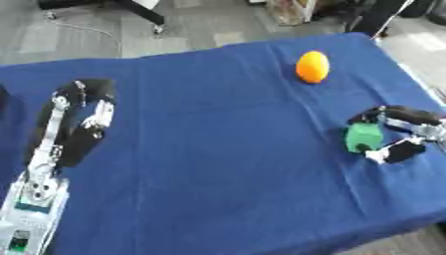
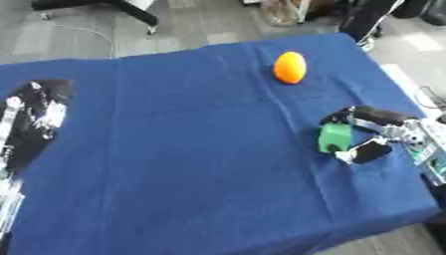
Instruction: Pick up the objects with one hand, pass them to the other hand, and then place them into the box on the other side of the table.
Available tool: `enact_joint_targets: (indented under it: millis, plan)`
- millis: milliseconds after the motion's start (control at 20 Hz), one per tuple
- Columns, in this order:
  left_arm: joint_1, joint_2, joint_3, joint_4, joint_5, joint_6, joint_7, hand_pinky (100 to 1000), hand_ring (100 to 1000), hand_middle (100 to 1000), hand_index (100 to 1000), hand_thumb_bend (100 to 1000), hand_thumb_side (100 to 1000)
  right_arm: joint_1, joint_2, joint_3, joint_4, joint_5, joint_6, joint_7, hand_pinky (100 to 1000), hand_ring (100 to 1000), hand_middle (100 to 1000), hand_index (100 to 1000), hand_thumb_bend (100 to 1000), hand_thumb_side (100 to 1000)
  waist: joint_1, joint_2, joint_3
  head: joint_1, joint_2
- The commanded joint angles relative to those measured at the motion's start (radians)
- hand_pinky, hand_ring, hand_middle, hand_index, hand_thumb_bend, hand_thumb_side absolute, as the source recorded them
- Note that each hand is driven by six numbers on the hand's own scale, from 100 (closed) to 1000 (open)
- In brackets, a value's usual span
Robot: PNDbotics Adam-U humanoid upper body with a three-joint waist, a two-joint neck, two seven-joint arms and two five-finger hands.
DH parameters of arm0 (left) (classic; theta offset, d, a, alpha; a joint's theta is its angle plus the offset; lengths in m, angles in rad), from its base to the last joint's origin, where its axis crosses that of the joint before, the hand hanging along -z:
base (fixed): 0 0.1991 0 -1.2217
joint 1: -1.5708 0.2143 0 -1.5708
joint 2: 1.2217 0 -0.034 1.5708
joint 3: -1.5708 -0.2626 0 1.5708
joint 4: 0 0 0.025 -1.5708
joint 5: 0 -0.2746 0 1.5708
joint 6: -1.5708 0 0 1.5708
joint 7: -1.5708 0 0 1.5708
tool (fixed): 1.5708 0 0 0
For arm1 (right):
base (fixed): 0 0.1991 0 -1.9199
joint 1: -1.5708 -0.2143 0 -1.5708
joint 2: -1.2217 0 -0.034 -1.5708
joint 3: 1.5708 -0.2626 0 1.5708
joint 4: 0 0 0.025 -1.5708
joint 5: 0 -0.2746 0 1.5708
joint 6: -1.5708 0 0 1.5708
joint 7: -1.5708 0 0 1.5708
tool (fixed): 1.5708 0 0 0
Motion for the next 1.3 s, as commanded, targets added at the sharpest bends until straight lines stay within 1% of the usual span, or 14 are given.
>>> enact_joint_targets:
  millis: [50, 100, 200, 300, 450, 600, 700, 800, 900, 1000, 1150, 1200, 1250, 1300]
  plan:
    - [-0.014, 0.004, 0.002, -0.018, -0.002, 0.0, 0.001, 825, 701, 564, 724, 139, 667, -0.017, -0.045, -0.024, -0.03, 0.006, 0.017, -0.106, 734, 544, 337, 524, 100, 344, -0.014, 0.005, -0.001, 0.0, -0.003]
    - [-0.014, 0.004, 0.002, -0.018, -0.002, -0.001, 0.001, 826, 699, 564, 725, 134, 668, -0.019, -0.046, -0.028, -0.038, 0.004, 0.021, -0.136, 732, 540, 330, 519, 100, 232, -0.014, 0.006, -0.001, 0.001, -0.003]
    - [-0.014, 0.004, 0.002, -0.019, -0.003, -0.001, 0.0, 826, 698, 565, 725, 131, 667, -0.027, -0.047, -0.038, -0.061, -0.002, 0.028, -0.181, 730, 537, 329, 518, 100, 214, -0.014, 0.005, -0.001, 0.003, -0.003]
    - [-0.014, 0.005, 0.001, -0.02, -0.008, 0.0, -0.002, 825, 698, 565, 725, 130, 665, -0.044, -0.047, -0.048, -0.097, -0.013, 0.033, -0.204, 730, 537, 336, 524, 100, 200, -0.013, 0.004, -0.001, 0.004, -0.003]
    - [-0.014, 0.003, -0.001, -0.018, -0.02, -0.001, -0.005, 825, 699, 566, 724, 120, 657, -0.085, -0.037, -0.055, -0.152, -0.038, 0.037, -0.211, 729, 534, 340, 529, 100, 167, -0.013, 0.002, -0.002, 0.005, -0.003]
    - [-0.014, 0.001, -0.006, -0.014, -0.047, -0.003, -0.01, 825, 700, 568, 726, 112, 638, -0.14, 0.001, -0.051, -0.203, -0.067, 0.041, -0.202, 725, 528, 341, 530, 100, 125, -0.013, -0.002, 0.0, 0.008, -0.003]
    - [-0.015, -0.002, -0.015, -0.011, -0.077, -0.008, -0.015, 825, 706, 572, 730, 105, 609, -0.183, 0.05, -0.041, -0.235, -0.09, 0.045, -0.186, 717, 521, 341, 531, 100, 100, -0.012, -0.005, 0.002, 0.012, -0.003]
    - [-0.018, -0.011, -0.029, -0.003, -0.111, -0.018, -0.017, 823, 709, 574, 732, 100, 588, -0.224, 0.122, -0.027, -0.267, -0.114, 0.052, -0.157, 711, 515, 341, 531, 100, 118, -0.009, -0.007, 0.005, 0.018, -0.003]
    - [-0.025, -0.022, -0.047, 0.01, -0.149, -0.033, -0.01, 822, 716, 580, 738, 100, 532, -0.256, 0.204, -0.018, -0.296, -0.136, 0.061, -0.124, 701, 507, 336, 527, 100, 100, -0.006, -0.01, 0.008, 0.023, -0.003]
    - [-0.035, -0.036, -0.067, 0.027, -0.193, -0.052, 0.004, 823, 725, 588, 743, 100, 502, -0.273, 0.28, -0.015, -0.321, -0.155, 0.079, -0.097, 694, 501, 334, 525, 100, 100, -0.002, -0.011, 0.011, 0.03, -0.003]
    - [-0.055, -0.06, -0.099, 0.064, -0.248, -0.086, 0.035, 825, 742, 601, 755, 100, 424, -0.28, 0.385, -0.018, -0.347, -0.183, 0.12, -0.066, 675, 487, 329, 519, 100, 100, 0.001, -0.012, 0.012, 0.047, -0.003]
    - [-0.062, -0.066, -0.108, 0.077, -0.269, -0.098, 0.049, 825, 745, 604, 758, 100, 404, -0.279, 0.416, -0.019, -0.355, -0.194, 0.137, -0.059, 672, 485, 328, 518, 100, 111, 0.001, -0.012, 0.011, 0.053, -0.003]
    - [-0.071, -0.074, -0.118, 0.09, -0.293, -0.11, 0.064, 825, 753, 612, 766, 100, 337, -0.277, 0.448, -0.02, -0.363, -0.204, 0.153, -0.052, 664, 481, 327, 516, 100, 169, 0.002, -0.012, 0.011, 0.059, -0.003]
    - [-0.081, -0.082, -0.127, 0.103, -0.32, -0.123, 0.08, 826, 757, 618, 772, 100, 309, -0.274, 0.478, -0.019, -0.372, -0.212, 0.169, -0.045, 660, 478, 326, 514, 100, 217, 0.002, -0.011, 0.01, 0.065, -0.003]
